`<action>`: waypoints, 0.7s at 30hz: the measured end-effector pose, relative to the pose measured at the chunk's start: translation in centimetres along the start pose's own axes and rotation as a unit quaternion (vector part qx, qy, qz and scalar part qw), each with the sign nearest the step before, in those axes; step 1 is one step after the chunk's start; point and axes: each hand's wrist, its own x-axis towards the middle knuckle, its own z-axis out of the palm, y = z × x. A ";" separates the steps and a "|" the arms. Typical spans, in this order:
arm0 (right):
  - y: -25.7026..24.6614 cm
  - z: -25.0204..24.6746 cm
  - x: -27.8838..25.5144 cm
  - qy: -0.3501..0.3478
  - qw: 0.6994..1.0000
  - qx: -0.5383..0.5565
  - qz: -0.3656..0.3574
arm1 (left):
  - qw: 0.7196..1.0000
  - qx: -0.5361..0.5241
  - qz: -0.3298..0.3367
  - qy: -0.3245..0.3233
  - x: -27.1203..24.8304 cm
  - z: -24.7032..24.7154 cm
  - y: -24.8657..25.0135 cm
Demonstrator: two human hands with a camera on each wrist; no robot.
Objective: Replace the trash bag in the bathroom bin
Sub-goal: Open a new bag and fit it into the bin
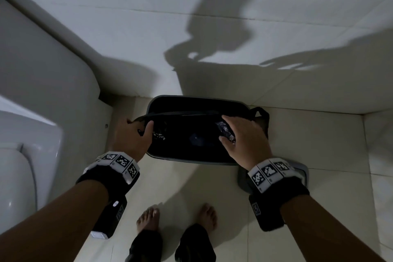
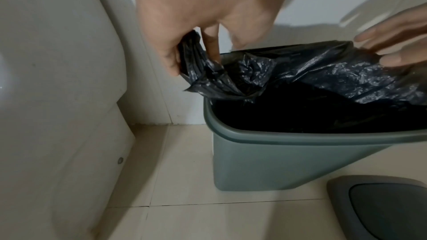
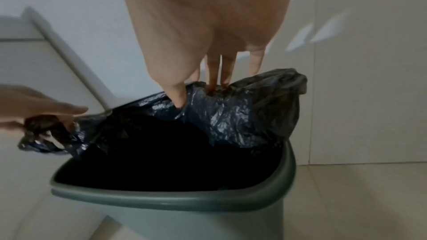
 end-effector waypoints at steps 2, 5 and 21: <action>0.3 0.2 0.4 -0.056 0.996 -0.061 0.024 | 1.000 0.024 0.015 0.006 0.3 -0.1 -0.4; 0.6 0.1 0.3 -0.082 0.993 -0.083 0.032 | 0.996 0.075 0.046 -0.006 0.5 -0.5 -1.0; 2.2 -0.8 -1.2 -0.076 0.984 0.060 0.152 | 0.974 0.210 0.066 -0.045 1.5 -0.9 -0.7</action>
